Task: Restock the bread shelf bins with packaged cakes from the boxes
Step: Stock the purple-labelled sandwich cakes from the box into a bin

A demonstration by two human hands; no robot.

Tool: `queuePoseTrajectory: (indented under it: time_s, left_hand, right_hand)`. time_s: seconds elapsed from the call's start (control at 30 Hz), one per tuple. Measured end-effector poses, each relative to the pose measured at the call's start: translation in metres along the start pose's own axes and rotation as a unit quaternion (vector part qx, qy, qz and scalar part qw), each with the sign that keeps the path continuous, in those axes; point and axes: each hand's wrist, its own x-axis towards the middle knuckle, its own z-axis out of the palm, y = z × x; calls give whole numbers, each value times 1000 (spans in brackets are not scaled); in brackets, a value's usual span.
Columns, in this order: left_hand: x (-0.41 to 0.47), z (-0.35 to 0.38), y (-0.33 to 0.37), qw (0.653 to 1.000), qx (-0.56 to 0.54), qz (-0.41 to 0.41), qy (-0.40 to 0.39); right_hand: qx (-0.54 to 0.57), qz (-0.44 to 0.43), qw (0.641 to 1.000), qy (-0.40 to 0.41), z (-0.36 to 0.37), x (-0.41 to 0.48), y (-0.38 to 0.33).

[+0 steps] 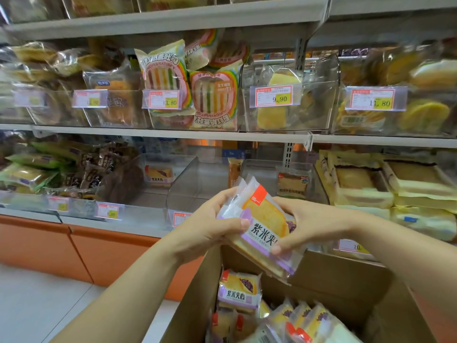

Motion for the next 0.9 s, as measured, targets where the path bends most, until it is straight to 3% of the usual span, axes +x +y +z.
queuePoseTrajectory:
  time_s: [0.1,0.4,0.6,0.9]
  left_hand:
    - [2,-3,1,1000,23,9,8]
    - [20,5,-8,978,173,72,89]
    - [37,9,-15,969,213,93,82]
    - [77,-12,-29,973,180,104,97]
  right_hand:
    - [-17,-14,999,30,-4,0,-2]
    - [-81,-48,962,258,4,2,35]
    - [-74,-57,953,289,-1,10,48]
    - [-96,-61,949,294,-25,51,67]
